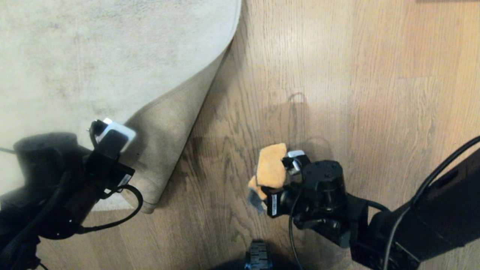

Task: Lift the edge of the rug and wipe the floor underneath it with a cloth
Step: Wipe the floor under the carpet with a rag

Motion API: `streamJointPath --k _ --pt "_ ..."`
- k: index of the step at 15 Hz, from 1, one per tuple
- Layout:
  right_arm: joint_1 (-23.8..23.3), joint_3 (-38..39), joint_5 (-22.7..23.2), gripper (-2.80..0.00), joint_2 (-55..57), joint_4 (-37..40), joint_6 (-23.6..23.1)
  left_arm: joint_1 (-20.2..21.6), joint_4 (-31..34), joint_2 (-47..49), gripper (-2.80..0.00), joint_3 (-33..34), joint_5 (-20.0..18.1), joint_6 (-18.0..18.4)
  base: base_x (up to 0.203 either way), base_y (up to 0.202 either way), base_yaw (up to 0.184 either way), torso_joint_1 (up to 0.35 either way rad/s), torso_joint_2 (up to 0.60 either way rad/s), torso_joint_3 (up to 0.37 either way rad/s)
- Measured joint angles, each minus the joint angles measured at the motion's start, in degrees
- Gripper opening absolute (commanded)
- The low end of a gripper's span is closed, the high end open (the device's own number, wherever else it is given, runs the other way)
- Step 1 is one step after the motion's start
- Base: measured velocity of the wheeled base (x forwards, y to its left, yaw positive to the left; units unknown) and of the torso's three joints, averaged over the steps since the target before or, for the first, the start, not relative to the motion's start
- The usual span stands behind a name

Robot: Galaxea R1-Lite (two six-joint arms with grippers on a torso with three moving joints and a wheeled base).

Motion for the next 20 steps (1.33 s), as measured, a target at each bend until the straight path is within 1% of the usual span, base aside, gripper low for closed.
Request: streamJointPath --k 2,4,6,8,10,14,17,20 --pt "4.4 3.6 -0.2 -2.8 1.6 -5.5 0.0 0.0 0.0 0.1 -2.8 0.0 0.0 0.0 0.0 0.0 0.0 0.0 0.0 0.0" --pt "8.7 4.6 -0.2 -2.8 4.9 -10.3 -0.1 -0.1 0.0 0.2 -2.8 -0.1 0.0 -0.1 0.0 0.0 0.0 0.0 0.0 0.0" --pt "11.9 2.9 -0.1 -2.8 9.0 -12.6 -0.2 -0.2 0.0 0.2 -2.8 -0.1 0.1 -0.2 0.0 0.0 0.0 0.0 0.0 0.0" --pt "13.8 -1.4 -0.1 -2.8 12.8 -12.7 -0.2 -0.2 0.0 0.4 -2.8 -0.1 0.1 -0.1 0.0 0.0 0.0 0.0 0.0 0.0" --pt "14.6 -6.5 0.0 -2.8 16.2 -11.6 -0.2 -0.2 0.0 0.5 -2.8 0.0 0.1 -0.1 0.0 0.0 0.0 0.0 0.0 0.0" --pt "14.7 -19.4 0.1 -2.8 21.2 -6.5 -0.1 -0.2 0.0 0.6 -2.8 0.0 0.1 -0.1 0.0 0.0 0.0 0.0 0.0 0.0" --pt "13.3 -30.0 0.1 -2.8 23.7 -0.7 -0.1 -0.1 0.0 0.7 -2.8 0.3 0.1 -0.1 0.0 0.0 0.0 0.0 0.0 0.0" --pt "10.8 -41.7 0.0 -2.8 25.8 6.0 -0.1 -0.1 0.0 0.7 -2.8 0.5 0.1 -0.1 0.0 0.0 0.0 0.0 0.0 0.0"
